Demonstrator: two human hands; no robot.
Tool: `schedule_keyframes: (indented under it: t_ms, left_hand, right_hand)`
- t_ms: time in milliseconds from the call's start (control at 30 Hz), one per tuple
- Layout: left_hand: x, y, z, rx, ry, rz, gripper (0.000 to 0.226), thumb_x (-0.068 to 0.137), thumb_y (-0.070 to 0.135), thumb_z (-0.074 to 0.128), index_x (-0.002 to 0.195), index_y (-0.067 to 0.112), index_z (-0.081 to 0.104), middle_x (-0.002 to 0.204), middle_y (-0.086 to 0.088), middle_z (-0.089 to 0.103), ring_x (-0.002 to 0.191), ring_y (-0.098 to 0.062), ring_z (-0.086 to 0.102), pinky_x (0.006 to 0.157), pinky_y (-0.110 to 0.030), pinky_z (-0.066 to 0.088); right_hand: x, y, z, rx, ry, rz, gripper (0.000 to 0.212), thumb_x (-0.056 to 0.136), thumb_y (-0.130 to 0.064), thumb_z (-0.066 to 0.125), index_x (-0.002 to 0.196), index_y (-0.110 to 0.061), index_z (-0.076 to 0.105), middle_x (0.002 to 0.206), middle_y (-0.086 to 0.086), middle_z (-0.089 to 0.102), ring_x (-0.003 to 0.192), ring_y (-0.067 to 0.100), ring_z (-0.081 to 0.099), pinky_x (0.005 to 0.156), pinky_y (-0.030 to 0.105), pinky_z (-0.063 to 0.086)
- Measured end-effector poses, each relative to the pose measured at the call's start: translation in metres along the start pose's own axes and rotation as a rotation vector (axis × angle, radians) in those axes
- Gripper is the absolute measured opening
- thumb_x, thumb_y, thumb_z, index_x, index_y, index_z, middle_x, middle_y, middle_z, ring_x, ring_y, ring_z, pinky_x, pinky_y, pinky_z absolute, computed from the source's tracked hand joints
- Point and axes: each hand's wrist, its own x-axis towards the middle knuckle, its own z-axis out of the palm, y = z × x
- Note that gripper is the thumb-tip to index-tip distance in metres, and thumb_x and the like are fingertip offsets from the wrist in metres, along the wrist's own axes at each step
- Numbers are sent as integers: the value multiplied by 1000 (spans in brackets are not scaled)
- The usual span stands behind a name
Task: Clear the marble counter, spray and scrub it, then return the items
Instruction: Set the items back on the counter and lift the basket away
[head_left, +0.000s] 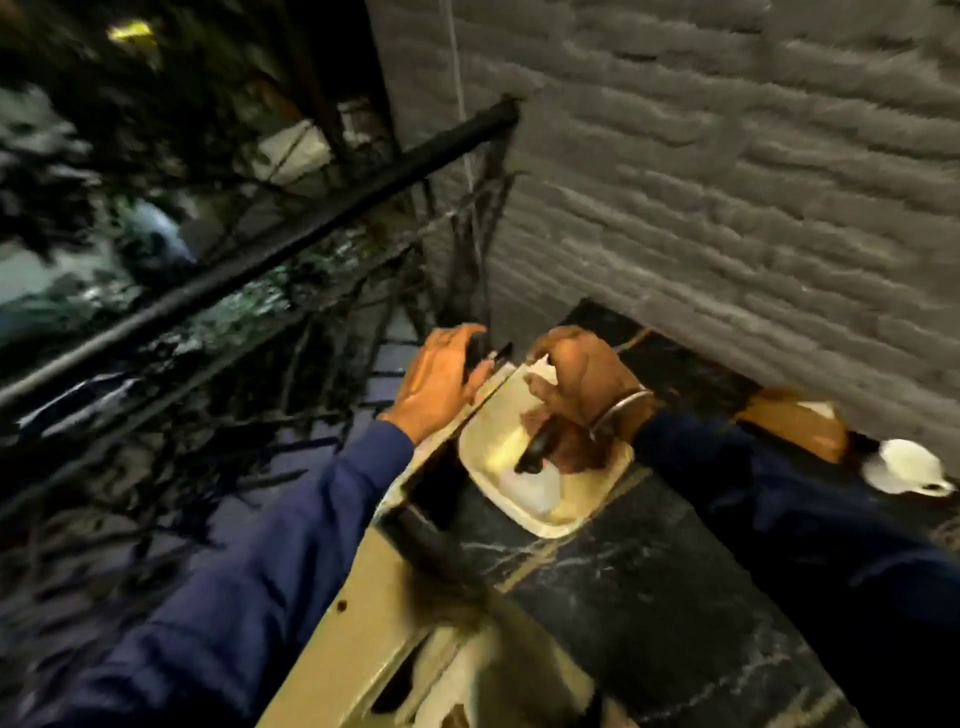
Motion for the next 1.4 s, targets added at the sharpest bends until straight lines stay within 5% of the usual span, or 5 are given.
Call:
schedule_keyframes:
  t_ms: [367, 533, 933, 1133, 1400]
  left_hand:
    - [-238, -217, -68, 0, -130, -604, 35, 83, 25, 69, 117, 18, 64, 111, -11, 70, 104, -31, 65, 82, -35, 53]
    - [-297, -269, -26, -39, -224, -883, 30, 79, 37, 69, 104, 22, 67, 102, -10, 72, 97, -34, 68, 76, -38, 53]
    - [-353, -367, 121, -91, -444, -1141, 79, 81, 41, 73, 145, 9, 41, 146, -15, 44, 132, -34, 45, 106, -37, 40]
    - [-368, -400, 154, -66, -404, -1118, 41, 71, 44, 77, 103, 18, 70, 98, -6, 72, 90, -26, 68, 74, -32, 53]
    - [-339, -363, 103, -152, -294, -1147, 39, 64, 24, 88, 94, 10, 68, 90, -5, 71, 81, -21, 67, 68, -31, 56]
  right_hand:
    - [32, -207, 200, 126, -406, -138, 13, 73, -8, 59, 79, -3, 70, 84, 19, 69, 85, 36, 64, 77, 40, 53]
    - [35, -213, 292, 19, -719, -160, 33, 73, -24, 67, 104, -11, 68, 105, 13, 70, 103, 33, 63, 87, 37, 51]
    - [39, -209, 525, -242, -887, -342, 102, 65, -47, 78, 147, -18, 25, 153, 14, 28, 140, 35, 25, 116, 46, 23]
    - [29, -221, 557, -172, -1013, -288, 42, 96, -9, 46, 137, 0, 41, 141, 26, 41, 128, 42, 43, 104, 46, 36]
    - [28, -226, 474, -98, -930, -115, 48, 85, -8, 64, 129, 3, 47, 131, 24, 50, 120, 36, 51, 97, 36, 42]
